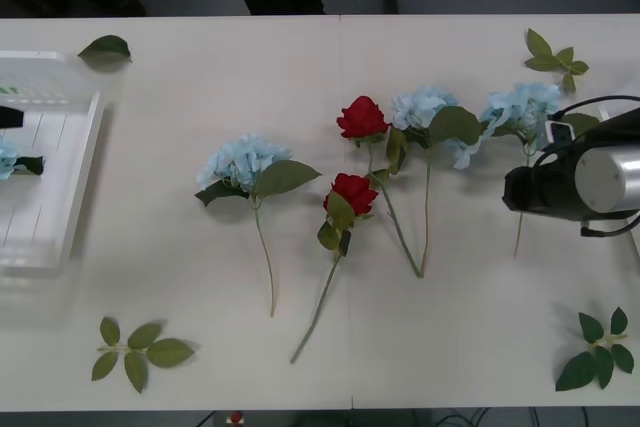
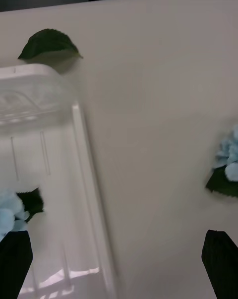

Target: Place the red flowers into the right box and the blue flowers into the left box. If a person shows an open palm, hand one flower to the person first, then continue sorting.

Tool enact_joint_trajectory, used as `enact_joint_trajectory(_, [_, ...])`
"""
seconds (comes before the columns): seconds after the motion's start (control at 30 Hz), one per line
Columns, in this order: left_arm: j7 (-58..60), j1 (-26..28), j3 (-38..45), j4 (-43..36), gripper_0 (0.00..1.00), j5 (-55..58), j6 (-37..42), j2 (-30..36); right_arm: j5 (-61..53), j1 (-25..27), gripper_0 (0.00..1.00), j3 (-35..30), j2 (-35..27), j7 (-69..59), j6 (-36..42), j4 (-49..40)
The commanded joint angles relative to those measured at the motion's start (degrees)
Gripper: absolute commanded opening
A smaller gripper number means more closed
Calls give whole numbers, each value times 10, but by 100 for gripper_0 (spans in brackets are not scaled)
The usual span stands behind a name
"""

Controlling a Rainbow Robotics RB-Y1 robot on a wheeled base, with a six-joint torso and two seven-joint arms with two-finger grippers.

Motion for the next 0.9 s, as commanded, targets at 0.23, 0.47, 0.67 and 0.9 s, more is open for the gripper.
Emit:
enact_joint_trajectory(0.23, [79, 1, -153, -68, 100, -47, -161, -87, -119, 13, 0, -133, 4, 188, 89, -130])
enact_joint_trajectory(0.47, [71, 5, -216, -84, 100, -90, -210, -160, -308, 13, 0, -192, 24, 283, 84, -140])
enact_joint_trajectory(0.67, [-16, 10, -211, -90, 100, 71, -210, -164, -465, 13, 0, -197, 24, 343, 67, -141])
enact_joint_trajectory(0.9, [-159, 47, -211, -90, 100, 294, -207, -155, -604, 4, 0, -183, 25, 353, 35, -140])
